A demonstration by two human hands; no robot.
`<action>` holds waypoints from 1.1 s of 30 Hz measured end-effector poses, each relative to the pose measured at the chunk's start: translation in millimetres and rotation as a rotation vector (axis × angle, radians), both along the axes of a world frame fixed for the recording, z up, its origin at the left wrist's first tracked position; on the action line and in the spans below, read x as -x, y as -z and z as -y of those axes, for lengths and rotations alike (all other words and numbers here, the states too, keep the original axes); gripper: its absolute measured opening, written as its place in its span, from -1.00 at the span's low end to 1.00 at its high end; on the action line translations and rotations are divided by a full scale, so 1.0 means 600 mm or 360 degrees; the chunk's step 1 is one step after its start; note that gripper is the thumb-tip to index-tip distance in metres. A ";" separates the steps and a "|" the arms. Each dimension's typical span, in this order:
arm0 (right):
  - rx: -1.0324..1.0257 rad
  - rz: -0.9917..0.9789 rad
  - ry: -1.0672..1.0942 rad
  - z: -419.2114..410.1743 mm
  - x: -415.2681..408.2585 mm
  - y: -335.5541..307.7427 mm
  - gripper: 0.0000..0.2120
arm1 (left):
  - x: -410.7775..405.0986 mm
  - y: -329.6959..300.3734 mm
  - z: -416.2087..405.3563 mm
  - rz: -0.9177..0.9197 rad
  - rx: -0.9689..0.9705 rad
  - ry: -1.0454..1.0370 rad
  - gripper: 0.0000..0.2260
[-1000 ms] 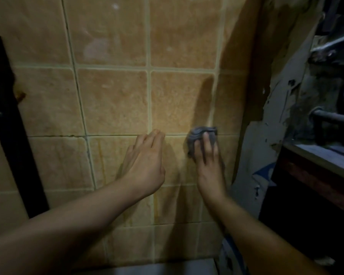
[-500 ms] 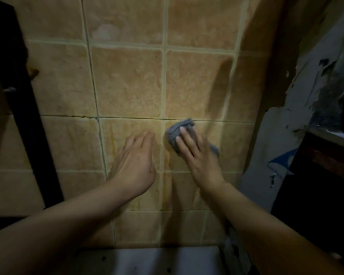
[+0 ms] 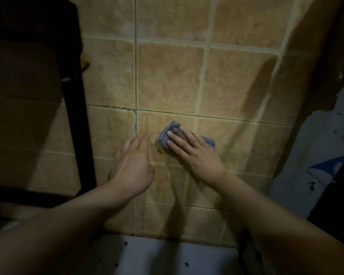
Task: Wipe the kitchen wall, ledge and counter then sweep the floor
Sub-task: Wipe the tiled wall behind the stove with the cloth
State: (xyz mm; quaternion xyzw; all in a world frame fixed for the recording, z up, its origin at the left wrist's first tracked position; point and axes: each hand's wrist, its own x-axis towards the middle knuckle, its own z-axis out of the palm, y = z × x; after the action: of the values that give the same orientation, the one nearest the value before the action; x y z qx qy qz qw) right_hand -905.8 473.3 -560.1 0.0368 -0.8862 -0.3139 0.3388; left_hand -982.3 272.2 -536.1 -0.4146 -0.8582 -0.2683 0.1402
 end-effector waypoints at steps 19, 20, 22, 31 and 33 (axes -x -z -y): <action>-0.0027 -0.0083 0.0056 0.076 0.108 -0.109 -0.50 | 0.050 -0.001 0.069 0.0142 -0.0052 -0.0165 -0.29; 0.0036 -0.0167 0.0113 0.080 0.115 -0.123 -0.49 | 0.053 -0.003 0.070 0.0141 -0.0064 -0.0171 -0.29; 0.0078 -0.0202 0.0166 0.091 0.126 -0.119 -0.47 | 0.061 -0.002 0.074 0.0152 -0.0080 -0.0181 -0.29; -0.0167 0.0111 0.0089 0.118 0.153 -0.070 -0.47 | 0.080 0.020 0.095 0.0152 -0.0087 -0.0281 -0.32; -0.0142 -0.0053 0.0141 0.132 0.168 -0.115 -0.46 | 0.087 0.013 0.094 0.0151 -0.0105 -0.0290 -0.31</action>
State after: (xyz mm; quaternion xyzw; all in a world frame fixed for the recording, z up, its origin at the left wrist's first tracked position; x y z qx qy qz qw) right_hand -1006.3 394.2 -491.4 0.0074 -0.8664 -0.3683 0.3372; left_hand -1034.5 215.5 -543.7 -0.3167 -0.8888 -0.3019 0.1367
